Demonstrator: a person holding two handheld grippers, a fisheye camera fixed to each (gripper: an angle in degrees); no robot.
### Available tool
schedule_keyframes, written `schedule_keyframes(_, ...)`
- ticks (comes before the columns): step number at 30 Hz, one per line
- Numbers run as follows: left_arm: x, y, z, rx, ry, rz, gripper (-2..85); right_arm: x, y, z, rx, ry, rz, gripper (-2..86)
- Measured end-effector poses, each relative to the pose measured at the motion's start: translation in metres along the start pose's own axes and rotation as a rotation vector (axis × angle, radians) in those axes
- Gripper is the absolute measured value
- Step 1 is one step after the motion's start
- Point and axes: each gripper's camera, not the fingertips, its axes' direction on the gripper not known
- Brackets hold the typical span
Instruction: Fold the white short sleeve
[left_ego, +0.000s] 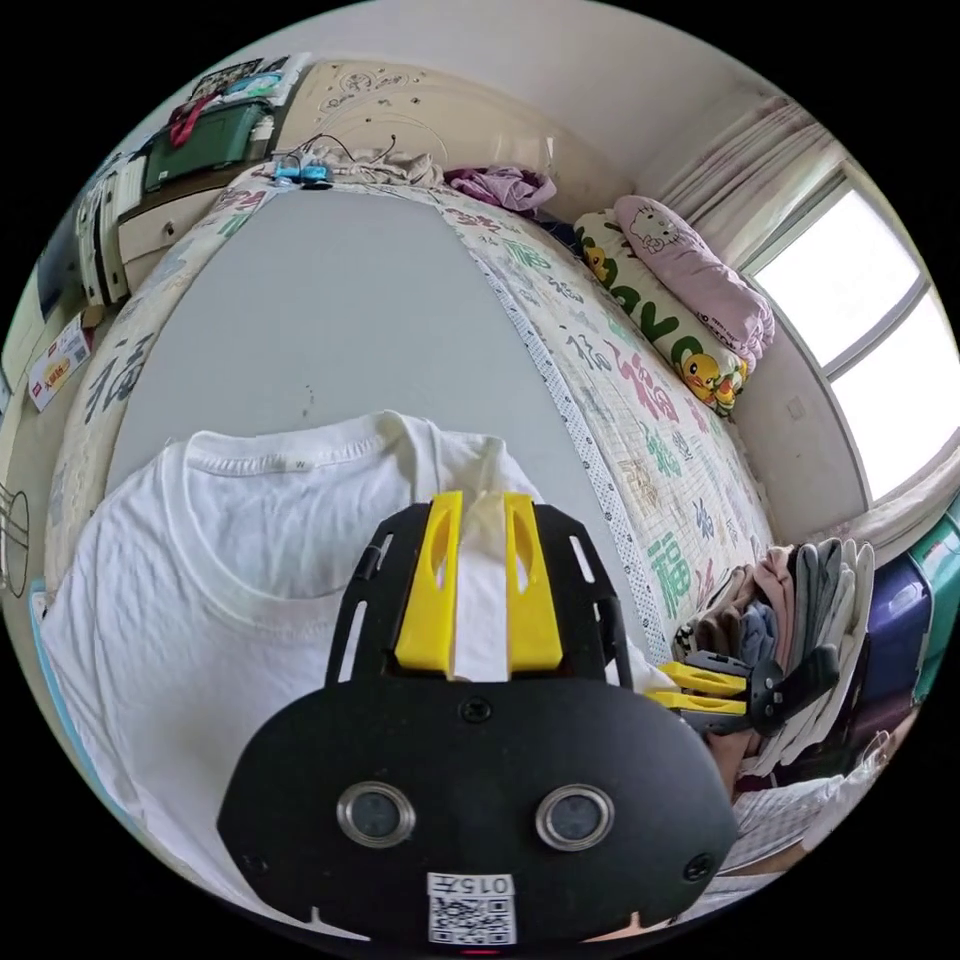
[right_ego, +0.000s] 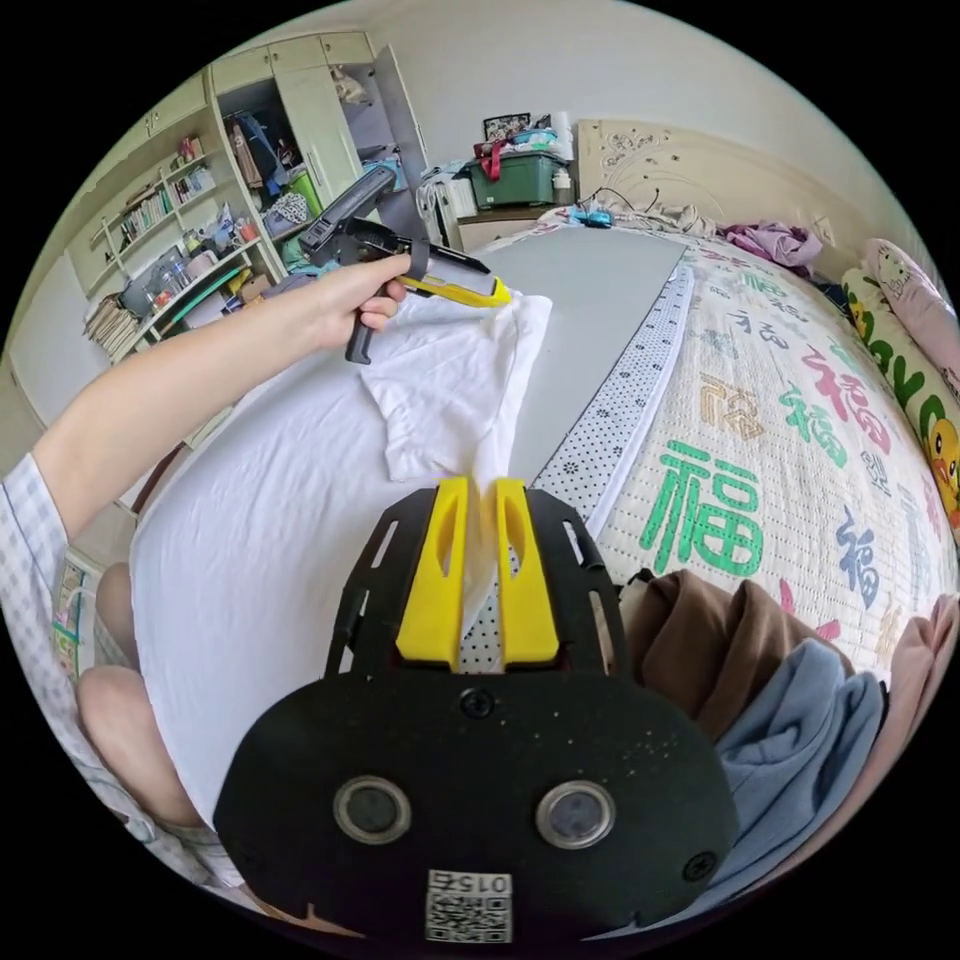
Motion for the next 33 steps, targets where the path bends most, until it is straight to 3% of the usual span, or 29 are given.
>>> schedule_keyframes(6, 0.026, -0.007, 0.014, -0.041, -0.162, 0.044, -0.2, 0.027, 0.003, 0.000, 0.023, -0.080, 0.113, 0.9)
schedule_keyframes(10, 0.046, 0.025, -0.019, 0.069, -0.194, 0.088, 1.5, 0.036, 0.005, -0.002, 0.056, -0.130, 0.123, 1.6)
schedule_keyframes(13, 0.075, 0.075, -0.058, 0.124, -0.147, 0.266, 4.0, 0.049, 0.009, -0.005, 0.104, -0.194, 0.162, 2.6)
schedule_keyframes(17, 0.113, 0.141, -0.074, -0.006, 0.058, 0.505, 5.6, 0.056, 0.010, 0.001, 0.109, -0.218, 0.178, 4.4)
schedule_keyframes(26, 0.159, 0.209, -0.031, -0.095, -0.090, 0.694, 8.7, 0.059, 0.012, 0.015, 0.118, -0.182, 0.159, 6.5)
schedule_keyframes(33, 0.167, 0.231, -0.040, -0.036, -0.085, 0.747, 1.3, 0.054, 0.012, 0.036, 0.059, -0.101, 0.145, 2.1)
